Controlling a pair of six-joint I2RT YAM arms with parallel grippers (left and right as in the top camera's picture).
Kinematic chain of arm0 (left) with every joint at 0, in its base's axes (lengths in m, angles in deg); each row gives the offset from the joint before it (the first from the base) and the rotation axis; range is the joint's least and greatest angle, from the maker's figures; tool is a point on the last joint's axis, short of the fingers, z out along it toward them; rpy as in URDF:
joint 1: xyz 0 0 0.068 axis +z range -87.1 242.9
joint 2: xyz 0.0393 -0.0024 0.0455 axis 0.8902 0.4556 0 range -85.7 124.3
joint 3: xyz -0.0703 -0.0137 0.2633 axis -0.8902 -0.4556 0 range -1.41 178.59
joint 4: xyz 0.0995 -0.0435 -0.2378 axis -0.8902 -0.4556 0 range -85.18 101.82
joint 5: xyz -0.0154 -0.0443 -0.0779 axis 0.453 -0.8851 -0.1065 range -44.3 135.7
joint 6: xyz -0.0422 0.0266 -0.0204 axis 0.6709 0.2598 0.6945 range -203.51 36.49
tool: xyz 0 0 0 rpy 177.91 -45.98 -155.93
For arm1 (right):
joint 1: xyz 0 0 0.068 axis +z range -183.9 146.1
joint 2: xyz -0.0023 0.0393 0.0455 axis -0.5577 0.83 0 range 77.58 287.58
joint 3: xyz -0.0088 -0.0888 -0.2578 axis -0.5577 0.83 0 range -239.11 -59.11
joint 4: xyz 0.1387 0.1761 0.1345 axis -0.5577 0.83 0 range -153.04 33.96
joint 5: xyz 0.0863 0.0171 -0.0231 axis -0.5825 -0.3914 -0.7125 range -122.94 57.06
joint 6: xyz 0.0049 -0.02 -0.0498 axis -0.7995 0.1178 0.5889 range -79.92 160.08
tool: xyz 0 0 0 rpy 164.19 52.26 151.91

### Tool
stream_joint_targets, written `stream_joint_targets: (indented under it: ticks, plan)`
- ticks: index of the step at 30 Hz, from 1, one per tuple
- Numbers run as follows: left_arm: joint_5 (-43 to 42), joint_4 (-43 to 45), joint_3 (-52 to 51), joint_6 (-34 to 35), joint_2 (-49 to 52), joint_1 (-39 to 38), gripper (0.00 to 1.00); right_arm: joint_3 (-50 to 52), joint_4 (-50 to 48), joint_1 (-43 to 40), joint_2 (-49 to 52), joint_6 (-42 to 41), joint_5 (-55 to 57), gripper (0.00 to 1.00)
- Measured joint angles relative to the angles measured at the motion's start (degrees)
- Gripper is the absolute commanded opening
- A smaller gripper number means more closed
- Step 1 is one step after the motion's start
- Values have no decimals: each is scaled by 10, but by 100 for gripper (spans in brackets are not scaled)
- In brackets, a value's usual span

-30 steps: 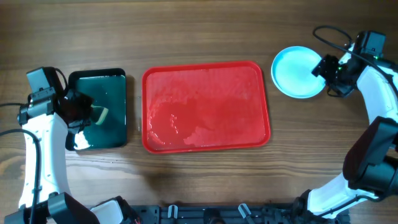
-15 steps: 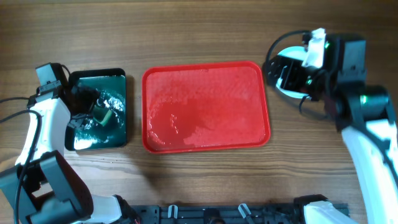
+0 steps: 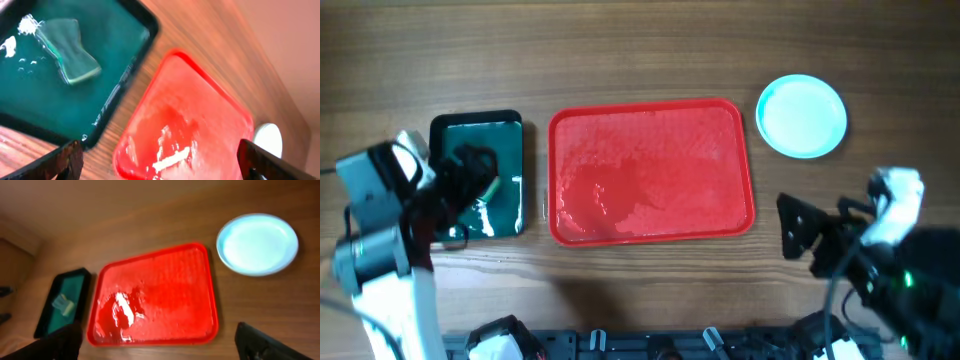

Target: Clean dirty plates on tray and stack at the side

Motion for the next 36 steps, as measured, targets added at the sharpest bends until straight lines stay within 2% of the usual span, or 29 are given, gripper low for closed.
stream_joint_targets:
  ticks: [3,7,21,23,27,30,31,34,36]
  plan:
    - [-30,-14,-11,-28,-85,0,100,85,-10,0,-91,-26,7,100]
    - [-45,-23,-22,-40,-153,0,100,143,-12,0,-109,-83,10,100]
    - [-46,-24,-26,-44,-156,0,100,153,-12,0,-109,-377,14,100]
    - [-46,-24,-26,-44,-156,0,100,153,-10,0,-109,-403,31,100]
    - [-47,-24,-26,-44,-156,0,100,160,59,-19,-120,-427,63,100]
    - [-47,-24,-26,-44,-156,0,100,196,-6,-76,-146,-371,60,100]
    - [-47,-25,-26,-44,-156,0,100,219,-68,-99,-153,-321,47,100]
    - [-47,-25,-27,-45,-156,0,100,317,-319,-158,-181,-102,-56,100]
    - [-47,-25,-27,-45,-156,0,100,381,-416,-188,-209,22,-127,100]
